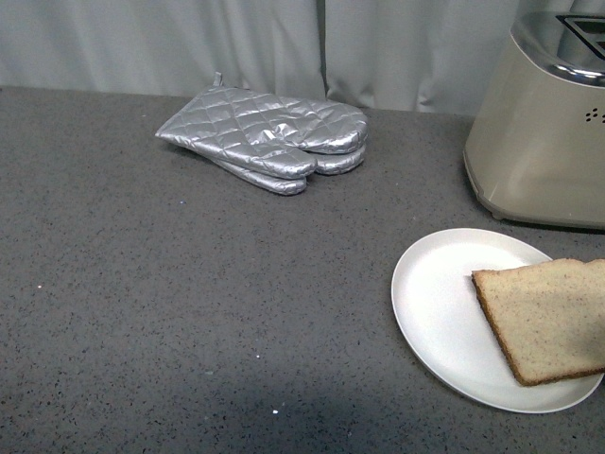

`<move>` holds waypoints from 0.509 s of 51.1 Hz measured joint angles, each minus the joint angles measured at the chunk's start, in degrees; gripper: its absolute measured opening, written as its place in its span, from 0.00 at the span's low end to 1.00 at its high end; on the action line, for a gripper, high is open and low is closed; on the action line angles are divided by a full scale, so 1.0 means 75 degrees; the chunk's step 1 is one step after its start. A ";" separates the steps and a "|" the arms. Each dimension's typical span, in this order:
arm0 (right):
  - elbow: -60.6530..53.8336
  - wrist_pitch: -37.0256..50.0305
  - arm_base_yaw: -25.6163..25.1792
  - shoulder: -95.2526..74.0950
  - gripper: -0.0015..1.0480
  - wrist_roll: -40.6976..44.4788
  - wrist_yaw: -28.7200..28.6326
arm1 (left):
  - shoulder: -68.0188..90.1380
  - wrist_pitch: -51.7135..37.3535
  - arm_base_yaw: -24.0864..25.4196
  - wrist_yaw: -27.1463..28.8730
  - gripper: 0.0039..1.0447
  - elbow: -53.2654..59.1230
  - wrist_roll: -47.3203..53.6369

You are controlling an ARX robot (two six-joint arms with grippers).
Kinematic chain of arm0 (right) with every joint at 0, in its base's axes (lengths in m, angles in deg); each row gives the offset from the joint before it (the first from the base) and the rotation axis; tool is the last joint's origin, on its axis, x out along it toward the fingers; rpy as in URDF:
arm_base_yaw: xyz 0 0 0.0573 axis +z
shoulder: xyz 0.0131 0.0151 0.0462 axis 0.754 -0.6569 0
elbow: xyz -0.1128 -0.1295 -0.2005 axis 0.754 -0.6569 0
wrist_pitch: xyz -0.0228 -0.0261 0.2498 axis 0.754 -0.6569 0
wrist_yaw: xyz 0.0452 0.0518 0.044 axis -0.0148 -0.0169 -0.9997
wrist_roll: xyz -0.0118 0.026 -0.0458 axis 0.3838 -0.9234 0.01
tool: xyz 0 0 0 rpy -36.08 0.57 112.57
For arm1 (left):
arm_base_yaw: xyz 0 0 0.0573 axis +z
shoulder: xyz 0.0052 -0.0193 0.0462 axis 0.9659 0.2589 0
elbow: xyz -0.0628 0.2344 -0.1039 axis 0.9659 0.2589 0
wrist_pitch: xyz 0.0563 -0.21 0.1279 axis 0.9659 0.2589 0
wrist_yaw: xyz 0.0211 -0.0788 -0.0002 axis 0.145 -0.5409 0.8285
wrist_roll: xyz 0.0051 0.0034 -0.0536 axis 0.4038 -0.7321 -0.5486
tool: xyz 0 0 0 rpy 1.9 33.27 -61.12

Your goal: Put bread into toaster

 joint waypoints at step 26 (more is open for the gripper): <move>0.0796 -0.0679 0.0044 -0.0041 0.87 -0.0038 0.0035 | 0.0000 0.0000 0.0000 0.0000 0.94 0.0000 0.0000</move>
